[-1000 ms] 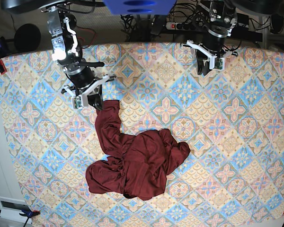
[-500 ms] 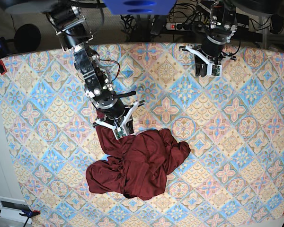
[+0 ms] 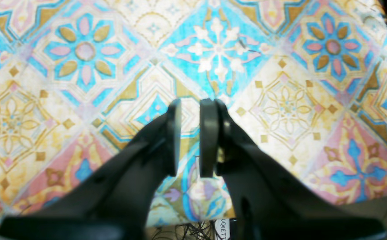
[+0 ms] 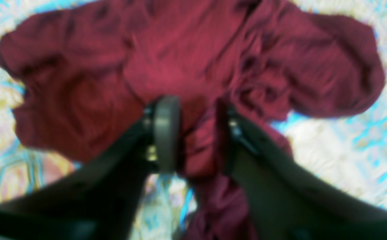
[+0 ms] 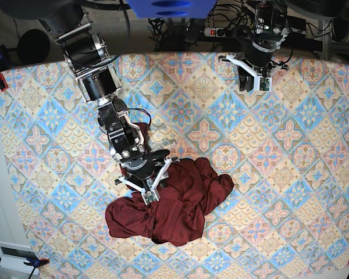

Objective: Layout the t-shirt on the table in an organized manner, then fold the t-shirt properly
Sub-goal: 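Reach the right gripper down and grasp the maroon t-shirt's edge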

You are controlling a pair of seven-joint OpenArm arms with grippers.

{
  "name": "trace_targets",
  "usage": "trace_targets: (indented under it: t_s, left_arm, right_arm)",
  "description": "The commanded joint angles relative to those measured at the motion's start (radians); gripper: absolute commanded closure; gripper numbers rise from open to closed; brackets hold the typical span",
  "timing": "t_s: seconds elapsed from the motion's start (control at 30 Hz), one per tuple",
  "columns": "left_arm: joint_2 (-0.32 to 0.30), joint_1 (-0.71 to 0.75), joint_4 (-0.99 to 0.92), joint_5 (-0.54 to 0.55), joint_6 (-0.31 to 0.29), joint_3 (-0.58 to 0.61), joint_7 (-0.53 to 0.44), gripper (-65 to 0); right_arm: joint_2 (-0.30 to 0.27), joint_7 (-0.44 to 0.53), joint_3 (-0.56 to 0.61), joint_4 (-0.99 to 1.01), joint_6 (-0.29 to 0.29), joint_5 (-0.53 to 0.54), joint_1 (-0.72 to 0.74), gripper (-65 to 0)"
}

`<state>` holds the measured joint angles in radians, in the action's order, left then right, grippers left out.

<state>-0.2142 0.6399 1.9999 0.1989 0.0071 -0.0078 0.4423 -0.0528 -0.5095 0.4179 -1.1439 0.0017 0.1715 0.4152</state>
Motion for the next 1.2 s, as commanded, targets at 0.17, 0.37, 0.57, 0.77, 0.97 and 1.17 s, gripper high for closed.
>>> trace_targets:
  t_s: [0.17,0.37,0.57,0.77,0.97,1.17]
  left_arm:
    - [-0.001,0.001,0.017,0.001,-0.002,-0.004,-0.021,-9.3]
    - [0.002,0.001,0.015,0.001,-0.002,-0.004,-0.021,-9.3]
    - [0.002,0.002,0.015,0.001,-0.002,-0.004,-0.021,-9.3]
    - [0.002,0.007,0.015,0.001,-0.002,-0.004,-0.021,-9.3]
    - [0.002,0.008,0.015,0.001,-0.002,-0.004,-0.021,-9.3]
    - [0.002,0.008,0.014,0.001,-0.002,-0.004,-0.021,-9.3]
  right_arm:
    - [0.015,0.030,-0.001,-0.005,-0.002,0.027,0.043,-34.1]
    - [0.035,0.030,0.000,-0.003,-0.002,0.064,0.043,-34.1]
    - [0.077,0.047,0.000,0.080,-0.002,0.064,0.043,-34.1]
    - [0.084,0.064,0.000,0.150,-0.002,0.064,0.078,-34.1]
    - [0.084,0.064,0.000,0.163,-0.006,0.064,0.078,-32.9]
    - [0.084,0.064,-0.007,0.149,-0.006,0.064,0.072,-8.5]
